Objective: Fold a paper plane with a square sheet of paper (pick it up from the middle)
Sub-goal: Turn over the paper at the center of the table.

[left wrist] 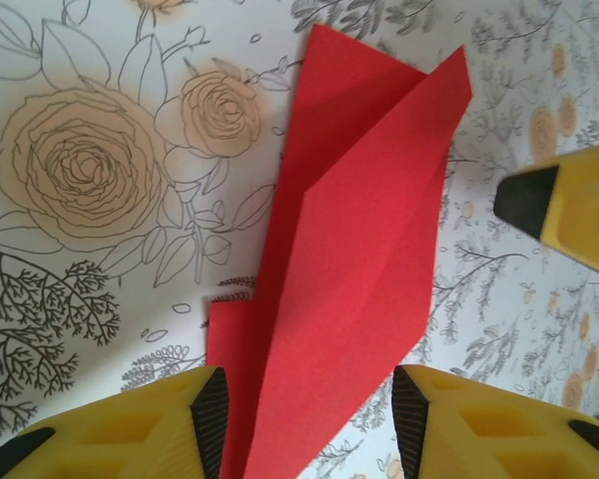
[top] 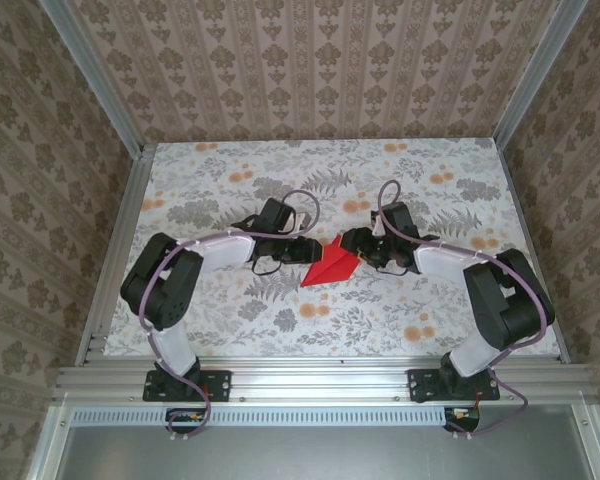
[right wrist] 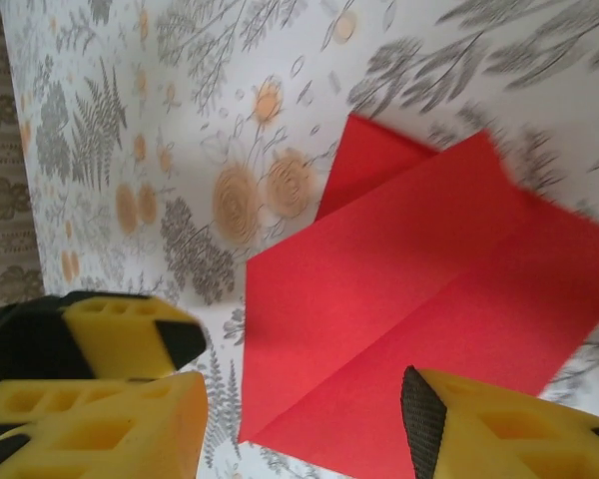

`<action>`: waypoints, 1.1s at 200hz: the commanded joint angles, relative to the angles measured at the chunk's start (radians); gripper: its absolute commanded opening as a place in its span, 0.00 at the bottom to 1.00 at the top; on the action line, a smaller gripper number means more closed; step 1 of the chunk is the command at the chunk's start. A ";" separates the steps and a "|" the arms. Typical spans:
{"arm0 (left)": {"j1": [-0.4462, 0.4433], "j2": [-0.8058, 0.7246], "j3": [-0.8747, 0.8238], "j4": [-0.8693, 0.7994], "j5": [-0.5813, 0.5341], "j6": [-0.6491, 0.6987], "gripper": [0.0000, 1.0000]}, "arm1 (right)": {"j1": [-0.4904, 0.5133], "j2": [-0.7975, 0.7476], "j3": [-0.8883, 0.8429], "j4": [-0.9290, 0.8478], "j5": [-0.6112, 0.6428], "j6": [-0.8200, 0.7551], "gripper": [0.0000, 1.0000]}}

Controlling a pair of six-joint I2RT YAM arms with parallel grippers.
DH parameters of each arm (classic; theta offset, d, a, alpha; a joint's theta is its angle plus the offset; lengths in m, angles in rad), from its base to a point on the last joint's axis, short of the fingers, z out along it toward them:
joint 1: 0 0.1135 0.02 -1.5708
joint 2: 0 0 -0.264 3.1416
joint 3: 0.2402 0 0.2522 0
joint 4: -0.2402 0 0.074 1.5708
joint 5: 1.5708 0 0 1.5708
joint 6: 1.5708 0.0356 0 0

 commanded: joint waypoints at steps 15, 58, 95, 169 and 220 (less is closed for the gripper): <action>0.007 0.034 0.026 0.016 -0.005 -0.015 0.50 | 0.041 0.097 0.012 0.080 -0.033 0.068 0.54; 0.024 0.028 -0.002 0.040 -0.005 -0.036 0.50 | 0.069 0.177 0.040 0.168 -0.057 0.114 0.48; 0.041 0.003 -0.037 0.064 -0.012 -0.054 0.50 | 0.073 0.224 0.047 0.257 -0.070 0.167 0.40; 0.152 -0.149 -0.092 -0.023 -0.102 -0.055 0.62 | 0.075 0.103 0.201 -0.152 0.051 -0.011 0.03; 0.284 -0.319 -0.057 -0.224 -0.278 -0.016 0.80 | 0.101 -0.004 0.452 -0.792 0.342 -0.322 0.02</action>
